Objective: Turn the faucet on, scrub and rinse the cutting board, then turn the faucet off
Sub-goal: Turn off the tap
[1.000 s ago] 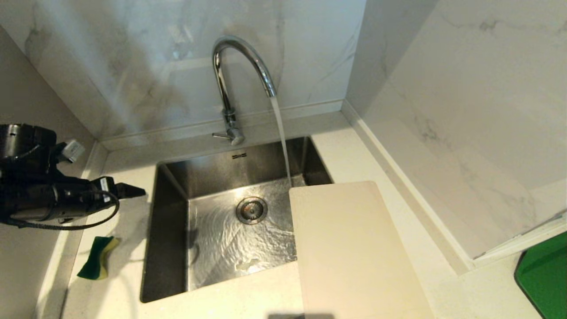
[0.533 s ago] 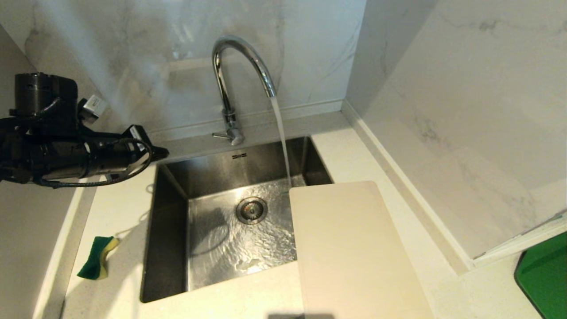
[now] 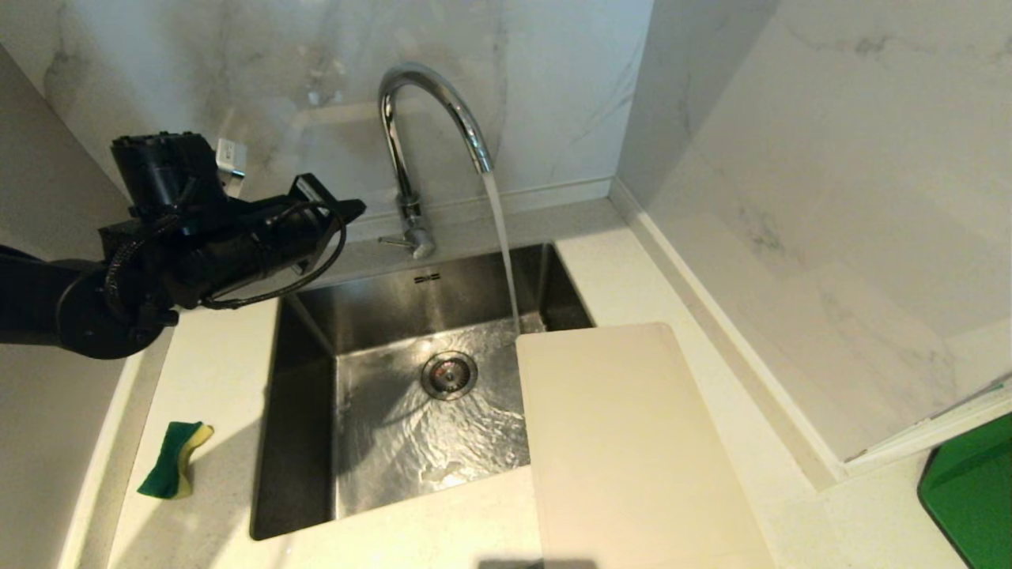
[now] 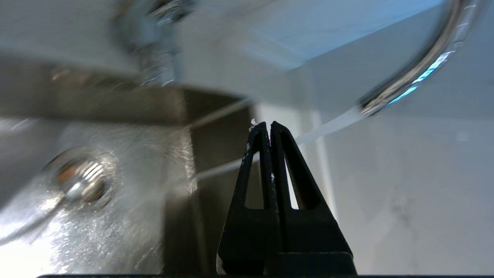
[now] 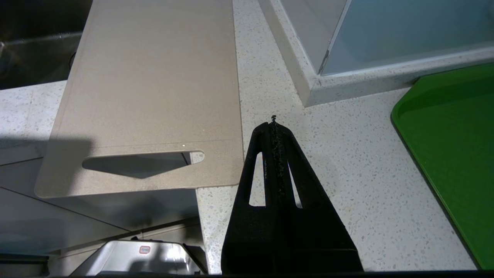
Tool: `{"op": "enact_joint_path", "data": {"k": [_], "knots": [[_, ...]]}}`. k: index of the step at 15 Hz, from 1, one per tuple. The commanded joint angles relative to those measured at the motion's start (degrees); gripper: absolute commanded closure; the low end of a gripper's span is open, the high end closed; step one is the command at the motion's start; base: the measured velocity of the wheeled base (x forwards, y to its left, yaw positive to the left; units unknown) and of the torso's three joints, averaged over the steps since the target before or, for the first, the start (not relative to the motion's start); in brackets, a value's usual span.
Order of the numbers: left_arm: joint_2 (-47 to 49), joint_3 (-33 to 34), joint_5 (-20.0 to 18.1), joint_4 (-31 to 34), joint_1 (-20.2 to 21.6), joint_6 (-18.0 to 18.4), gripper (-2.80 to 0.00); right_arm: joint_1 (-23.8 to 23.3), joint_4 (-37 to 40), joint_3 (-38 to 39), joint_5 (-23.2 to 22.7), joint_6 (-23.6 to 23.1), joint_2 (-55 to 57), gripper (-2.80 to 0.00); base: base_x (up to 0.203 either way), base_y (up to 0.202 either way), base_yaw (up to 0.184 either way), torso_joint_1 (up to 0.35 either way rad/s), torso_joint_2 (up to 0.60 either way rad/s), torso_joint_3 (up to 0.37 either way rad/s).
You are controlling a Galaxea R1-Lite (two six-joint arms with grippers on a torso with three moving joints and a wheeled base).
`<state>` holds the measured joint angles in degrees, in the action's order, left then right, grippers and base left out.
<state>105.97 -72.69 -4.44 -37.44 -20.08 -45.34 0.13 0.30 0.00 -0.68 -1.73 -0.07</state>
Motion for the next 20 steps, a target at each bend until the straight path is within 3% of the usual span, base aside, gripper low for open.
{"op": "enact_joint_path", "data": {"k": [1, 8, 15, 20], "knots": [[5.5, -2.5, -0.8, -6.8, -1.2, -0.3, 0.00, 0.0, 0.1, 0.0, 0.0, 0.0, 0.1, 0.00, 0.000, 0.000, 0.000, 0.000, 0.00, 0.000], [15.5, -14.6, -3.8, -7.9, -2.0, -0.2, 0.00, 0.0, 0.1, -0.1, 0.0, 0.0, 0.7, 0.00, 0.000, 0.000, 0.000, 0.000, 0.00, 0.000], [24.6, -25.9, -4.0, -7.8, -3.8, 0.3, 0.00, 0.0, 0.2, 0.0, 0.0, 0.0, 3.1, 0.00, 0.000, 0.000, 0.000, 0.000, 0.00, 0.000], [26.5, -27.0, -4.0, -7.2, -3.0, 2.4, 0.00, 0.0, 0.2, 0.0, 0.0, 0.0, 3.7, 0.00, 0.000, 0.000, 0.000, 0.000, 0.00, 0.000]]}}
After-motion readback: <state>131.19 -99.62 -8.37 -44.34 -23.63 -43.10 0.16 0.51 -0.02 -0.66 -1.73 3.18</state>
